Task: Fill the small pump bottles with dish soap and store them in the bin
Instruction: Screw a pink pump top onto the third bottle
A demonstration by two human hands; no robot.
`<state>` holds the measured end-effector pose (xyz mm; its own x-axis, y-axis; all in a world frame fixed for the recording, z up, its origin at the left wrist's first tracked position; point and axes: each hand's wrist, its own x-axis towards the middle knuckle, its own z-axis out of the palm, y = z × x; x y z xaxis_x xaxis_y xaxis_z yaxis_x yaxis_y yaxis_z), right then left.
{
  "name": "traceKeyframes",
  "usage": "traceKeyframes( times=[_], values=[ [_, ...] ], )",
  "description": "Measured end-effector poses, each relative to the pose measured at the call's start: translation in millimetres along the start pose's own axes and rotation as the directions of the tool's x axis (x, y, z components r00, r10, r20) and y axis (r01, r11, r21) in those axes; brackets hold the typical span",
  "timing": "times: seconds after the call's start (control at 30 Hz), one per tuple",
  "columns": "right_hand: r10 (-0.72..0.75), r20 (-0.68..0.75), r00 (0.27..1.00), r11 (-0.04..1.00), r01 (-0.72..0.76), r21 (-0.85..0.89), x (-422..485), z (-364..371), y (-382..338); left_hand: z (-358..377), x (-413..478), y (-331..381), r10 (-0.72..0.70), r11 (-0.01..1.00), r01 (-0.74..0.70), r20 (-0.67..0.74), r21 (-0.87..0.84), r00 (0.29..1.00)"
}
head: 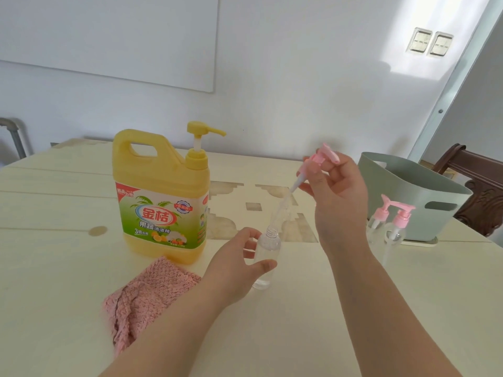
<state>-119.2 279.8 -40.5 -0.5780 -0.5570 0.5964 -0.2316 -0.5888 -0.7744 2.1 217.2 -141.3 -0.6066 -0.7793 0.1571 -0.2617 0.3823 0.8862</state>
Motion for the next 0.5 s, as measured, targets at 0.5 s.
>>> traceKeyframes(
  times=[0.5],
  values=[
    [0.305,0.241,0.921,0.919,-0.218,-0.328,-21.3,-16.5,34.6,-0.2,0.1,-2.1,0.016,1.0,-0.016,0.0,0.023,1.0]
  ],
)
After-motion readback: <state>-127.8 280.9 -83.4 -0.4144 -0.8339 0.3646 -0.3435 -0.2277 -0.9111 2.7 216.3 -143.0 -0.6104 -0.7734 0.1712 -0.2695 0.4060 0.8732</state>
